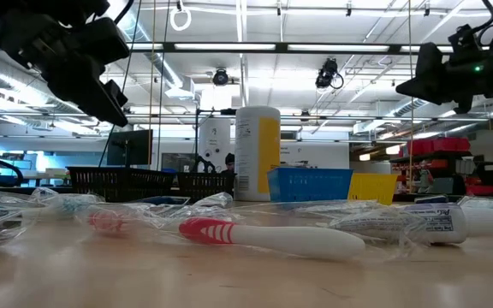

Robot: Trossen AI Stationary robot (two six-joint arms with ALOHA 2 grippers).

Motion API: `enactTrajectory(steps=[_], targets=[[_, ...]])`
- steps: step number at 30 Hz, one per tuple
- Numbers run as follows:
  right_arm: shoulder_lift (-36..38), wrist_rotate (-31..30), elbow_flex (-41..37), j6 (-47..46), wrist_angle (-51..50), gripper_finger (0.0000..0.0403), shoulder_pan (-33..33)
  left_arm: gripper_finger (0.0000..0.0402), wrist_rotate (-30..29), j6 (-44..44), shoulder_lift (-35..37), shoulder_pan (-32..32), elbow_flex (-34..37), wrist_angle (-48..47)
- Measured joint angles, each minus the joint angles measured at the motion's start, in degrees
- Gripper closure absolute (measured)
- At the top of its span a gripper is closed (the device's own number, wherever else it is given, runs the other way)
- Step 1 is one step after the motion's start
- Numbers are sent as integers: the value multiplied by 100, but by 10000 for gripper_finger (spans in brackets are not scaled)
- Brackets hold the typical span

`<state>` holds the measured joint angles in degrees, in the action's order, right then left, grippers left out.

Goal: Pick & Place Travel size toiletries
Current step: Put the white toothpaste into the left black bin

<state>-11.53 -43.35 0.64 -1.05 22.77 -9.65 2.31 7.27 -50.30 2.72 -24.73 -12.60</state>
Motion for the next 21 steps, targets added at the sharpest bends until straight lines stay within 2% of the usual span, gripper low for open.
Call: enactTrajectory(steps=[7,17,21], targets=[[0,122,0,6,-22,402,-2,305,398,-483,-9,-2,0,-137],[-2,1333,0,3,38,402,-2,305,444,-464,-19,-2,0,-202],[-2,1584,0,125,56,402,-4,305,438,-433,-134,-2,0,-310]])
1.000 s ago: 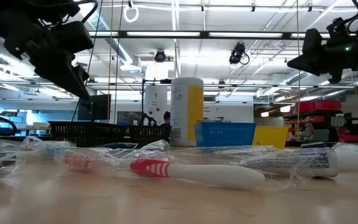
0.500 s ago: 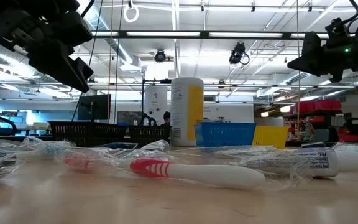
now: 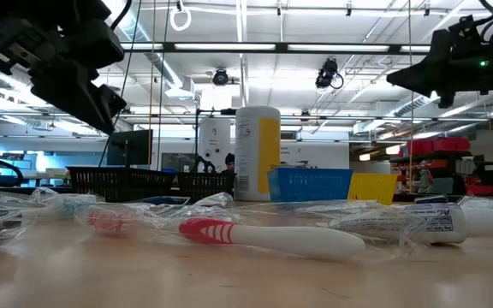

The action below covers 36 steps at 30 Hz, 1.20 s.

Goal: Pick & Place Travel size toiletries
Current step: Put the white toothpaste into the left black bin

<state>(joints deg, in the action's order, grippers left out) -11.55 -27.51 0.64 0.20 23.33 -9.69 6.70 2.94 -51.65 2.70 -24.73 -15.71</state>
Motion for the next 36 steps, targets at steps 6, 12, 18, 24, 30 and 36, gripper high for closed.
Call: enactTrajectory(steps=[6,12,18,24,30,36], targets=[[-101,245,0,132,-21,384,0,280,1,237,-403,2,0,-31],[-422,381,0,30,65,336,0,248,181,237,-574,4,0,-31],[-940,1427,0,26,899,306,0,242,517,367,-573,120,-2,-329],[-1674,1616,0,27,1509,302,0,242,83,373,-638,406,0,-909],[-2468,1774,0,33,2179,302,0,242,-225,236,-893,562,0,-931],[-3235,2195,143,75,2786,302,2,240,-260,352,-1212,566,0,-931]])
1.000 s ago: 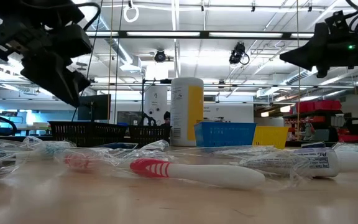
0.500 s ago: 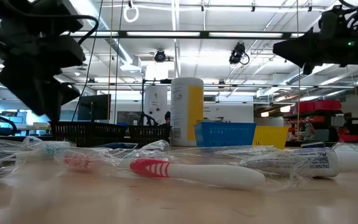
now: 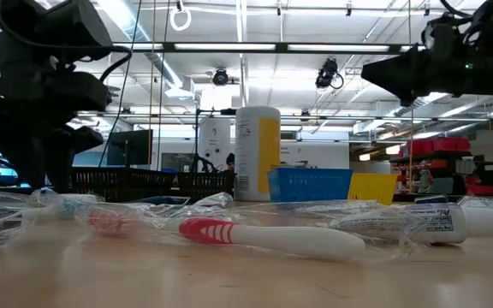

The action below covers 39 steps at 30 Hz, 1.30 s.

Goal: Pick & Place Travel size toiletries
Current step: Put the white toothpaste into the left black bin

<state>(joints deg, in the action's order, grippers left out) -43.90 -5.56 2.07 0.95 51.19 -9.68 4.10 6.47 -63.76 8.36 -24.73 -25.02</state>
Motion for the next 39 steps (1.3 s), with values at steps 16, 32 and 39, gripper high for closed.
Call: enactTrajectory(steps=[16,32,39], targets=[[-2614,163,1540,-2,-214,301,-2,207,227,-136,-107,-2,1,-1],[-4056,176,2656,59,-680,302,-10,224,-23,-170,-99,0,357,185],[-4142,274,2710,-49,-687,302,9,292,-131,-205,-101,-4,365,208]])
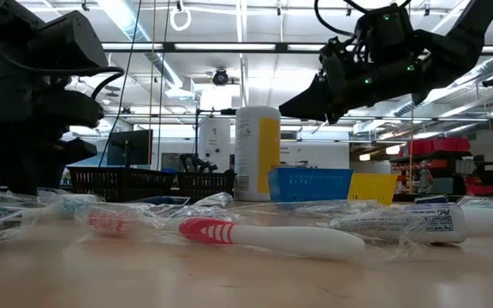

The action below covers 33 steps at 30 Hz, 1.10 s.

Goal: Pick & Place Travel size toiletries
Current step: Put the white toothpaste into the left black bin

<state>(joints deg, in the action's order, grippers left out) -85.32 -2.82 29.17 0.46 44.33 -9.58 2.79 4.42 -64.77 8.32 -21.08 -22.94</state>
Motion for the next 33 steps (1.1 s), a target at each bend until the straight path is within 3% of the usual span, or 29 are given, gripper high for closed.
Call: enactTrajectory(steps=[6,14,22,26,30,33], targets=[[0,-1,0,-19,3,302,0,311,-273,317,-24,2,-53,246],[0,-1,0,-20,3,302,0,303,-555,451,-13,0,-133,1700],[0,-1,-2,-21,3,302,0,308,-2004,739,-13,-14,-1058,829],[0,-3,-4,-21,3,302,0,304,-2558,964,-11,-199,-1627,-205],[0,-3,-4,-21,3,302,0,300,-2488,1772,-7,-696,-1869,-1014],[0,-3,-4,-21,3,302,0,299,-2371,1704,-7,-1120,-1759,-1158]])
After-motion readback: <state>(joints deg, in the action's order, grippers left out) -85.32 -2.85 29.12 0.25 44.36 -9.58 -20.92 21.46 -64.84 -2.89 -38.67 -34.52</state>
